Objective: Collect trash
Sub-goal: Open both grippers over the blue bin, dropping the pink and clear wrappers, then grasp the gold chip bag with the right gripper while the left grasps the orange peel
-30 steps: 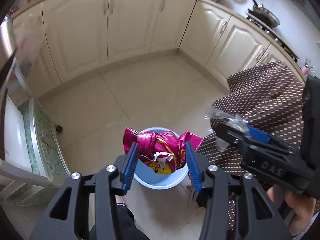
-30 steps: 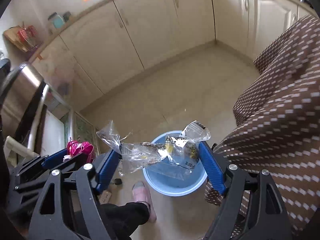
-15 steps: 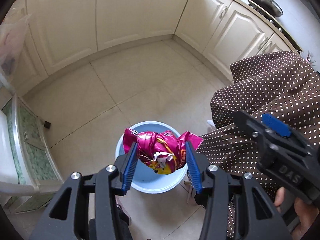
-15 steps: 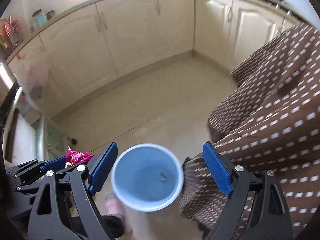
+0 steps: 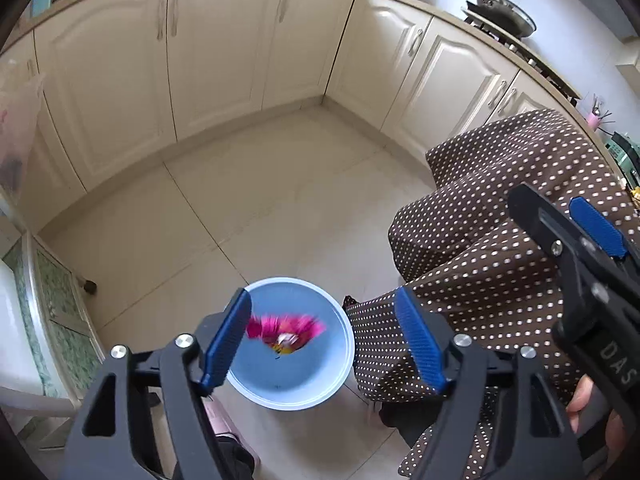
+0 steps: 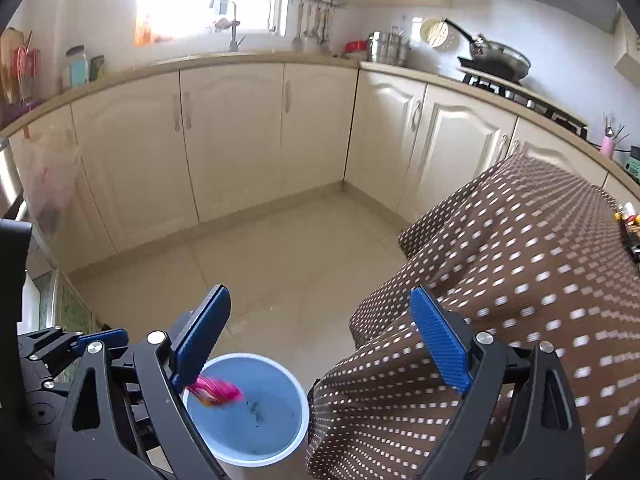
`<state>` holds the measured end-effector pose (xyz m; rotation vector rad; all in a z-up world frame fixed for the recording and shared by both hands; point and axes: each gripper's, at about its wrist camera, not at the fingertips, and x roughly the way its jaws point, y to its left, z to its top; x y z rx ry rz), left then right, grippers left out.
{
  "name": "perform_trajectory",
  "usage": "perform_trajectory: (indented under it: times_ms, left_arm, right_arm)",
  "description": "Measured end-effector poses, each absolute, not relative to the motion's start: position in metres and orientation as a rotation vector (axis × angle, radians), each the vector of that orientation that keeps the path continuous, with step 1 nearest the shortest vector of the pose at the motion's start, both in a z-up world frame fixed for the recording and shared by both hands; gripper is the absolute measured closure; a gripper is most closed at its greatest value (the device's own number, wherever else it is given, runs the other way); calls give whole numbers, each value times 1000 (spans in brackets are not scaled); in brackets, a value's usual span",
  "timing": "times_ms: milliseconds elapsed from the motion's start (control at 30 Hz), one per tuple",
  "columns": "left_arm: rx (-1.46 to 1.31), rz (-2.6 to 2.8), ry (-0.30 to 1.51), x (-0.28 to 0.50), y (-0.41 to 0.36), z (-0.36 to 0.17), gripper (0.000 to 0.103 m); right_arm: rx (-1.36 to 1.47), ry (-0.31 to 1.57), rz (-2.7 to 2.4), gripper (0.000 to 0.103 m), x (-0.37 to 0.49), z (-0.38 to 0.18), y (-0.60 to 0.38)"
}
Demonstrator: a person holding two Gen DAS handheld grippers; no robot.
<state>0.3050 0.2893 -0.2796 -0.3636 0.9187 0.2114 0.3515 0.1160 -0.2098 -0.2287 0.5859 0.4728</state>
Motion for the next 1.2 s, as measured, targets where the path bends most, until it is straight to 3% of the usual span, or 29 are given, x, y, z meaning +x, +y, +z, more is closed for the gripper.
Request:
perform_trajectory:
  times_ms: [433, 700, 967, 1133, 1200]
  left_arm:
    - [-252, 266, 731, 240, 251, -169, 28]
    - [-191, 113, 641, 223, 171, -115, 27]
    - [-90, -103, 657, 239, 57, -105, 26]
    - [-41, -150, 666, 251, 15, -105, 26]
    - [-23, -157, 678, 257, 7, -108, 26]
  right_arm:
    - [-114, 475, 534, 13, 296, -119, 66]
    - [-65, 388, 402, 9, 263, -80, -25]
    - [18, 394, 159, 9, 258, -82, -147]
    - [139, 489, 103, 9, 286, -101, -201]
    - [198, 541, 145, 19, 303, -109, -210]
